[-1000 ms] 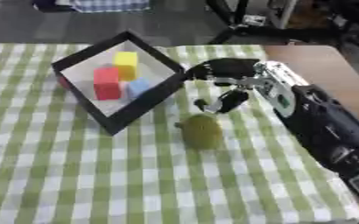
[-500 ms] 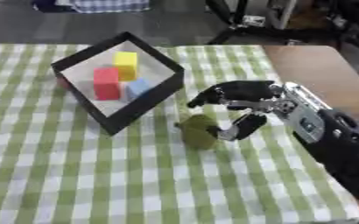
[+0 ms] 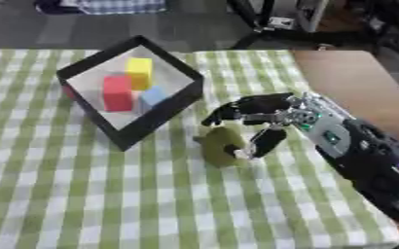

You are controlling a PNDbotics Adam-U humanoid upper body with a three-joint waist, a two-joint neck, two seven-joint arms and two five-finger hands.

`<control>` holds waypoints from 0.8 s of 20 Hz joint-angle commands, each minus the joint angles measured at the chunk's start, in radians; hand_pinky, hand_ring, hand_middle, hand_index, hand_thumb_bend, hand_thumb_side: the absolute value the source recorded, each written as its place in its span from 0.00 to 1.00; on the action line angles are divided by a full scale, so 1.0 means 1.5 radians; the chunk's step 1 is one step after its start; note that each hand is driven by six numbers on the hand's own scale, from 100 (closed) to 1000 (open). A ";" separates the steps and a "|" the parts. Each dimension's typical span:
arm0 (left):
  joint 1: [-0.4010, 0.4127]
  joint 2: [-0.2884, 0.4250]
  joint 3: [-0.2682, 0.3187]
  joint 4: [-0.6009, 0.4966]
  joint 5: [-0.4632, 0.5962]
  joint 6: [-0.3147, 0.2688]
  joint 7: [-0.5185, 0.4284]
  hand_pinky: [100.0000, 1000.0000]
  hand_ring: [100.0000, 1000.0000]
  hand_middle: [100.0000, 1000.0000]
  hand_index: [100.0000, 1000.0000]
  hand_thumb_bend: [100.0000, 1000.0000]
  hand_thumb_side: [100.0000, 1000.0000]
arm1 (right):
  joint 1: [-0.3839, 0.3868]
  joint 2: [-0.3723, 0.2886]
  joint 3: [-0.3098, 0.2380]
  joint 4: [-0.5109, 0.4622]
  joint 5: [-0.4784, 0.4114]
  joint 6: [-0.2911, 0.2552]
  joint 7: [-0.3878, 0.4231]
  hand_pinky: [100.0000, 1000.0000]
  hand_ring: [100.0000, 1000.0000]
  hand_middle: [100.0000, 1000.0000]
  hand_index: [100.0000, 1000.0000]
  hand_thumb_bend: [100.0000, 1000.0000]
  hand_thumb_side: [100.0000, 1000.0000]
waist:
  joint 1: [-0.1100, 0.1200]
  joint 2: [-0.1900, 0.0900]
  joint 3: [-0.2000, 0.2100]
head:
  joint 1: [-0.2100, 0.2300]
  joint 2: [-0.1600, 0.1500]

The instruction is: Pick up objects on the table and place them in the box.

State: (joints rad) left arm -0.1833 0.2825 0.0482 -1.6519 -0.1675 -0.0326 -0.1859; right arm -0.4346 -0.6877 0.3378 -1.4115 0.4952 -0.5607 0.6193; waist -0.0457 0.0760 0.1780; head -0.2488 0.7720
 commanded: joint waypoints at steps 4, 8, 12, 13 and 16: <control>-0.001 0.015 0.005 -0.007 0.001 0.000 0.001 0.70 0.53 0.56 0.91 0.02 1.00 | -0.018 0.001 -0.034 0.024 0.062 -0.063 0.120 0.88 0.79 0.74 0.86 0.00 0.00 | -0.003 -0.019 0.000 | 0.001 -0.001; 0.001 0.014 0.007 -0.007 0.001 0.000 0.002 0.70 0.53 0.56 0.91 0.02 1.00 | -0.026 0.003 -0.060 0.015 0.061 -0.063 0.104 0.82 0.63 0.34 0.47 0.00 0.00 | -0.002 -0.021 -0.001 | 0.003 -0.001; 0.003 0.014 0.009 -0.007 0.001 0.001 0.005 0.70 0.53 0.56 0.91 0.02 1.00 | -0.040 0.000 -0.092 -0.013 0.022 -0.047 0.060 0.77 0.49 0.15 0.29 0.00 0.00 | -0.001 -0.022 -0.002 | 0.007 -0.001; 0.003 0.014 0.010 -0.007 0.001 0.001 0.006 0.70 0.53 0.56 0.91 0.02 1.00 | -0.047 -0.003 -0.098 -0.020 0.011 -0.042 0.048 0.77 0.48 0.15 0.29 0.00 0.00 | -0.001 -0.022 -0.002 | 0.007 -0.001; 0.003 0.014 0.011 -0.007 0.001 0.001 0.007 0.70 0.53 0.56 0.91 0.02 1.00 | -0.091 -0.018 -0.100 -0.030 -0.033 -0.025 0.008 0.77 0.47 0.14 0.29 0.00 0.00 | 0.000 -0.023 -0.001 | 0.008 -0.001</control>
State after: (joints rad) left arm -0.1720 0.2825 0.0545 -1.6519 -0.1675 -0.0303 -0.1791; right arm -0.5497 -0.6720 0.2088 -1.4266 0.4746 -0.5641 0.6151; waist -0.0457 0.0749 0.1770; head -0.2384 0.7720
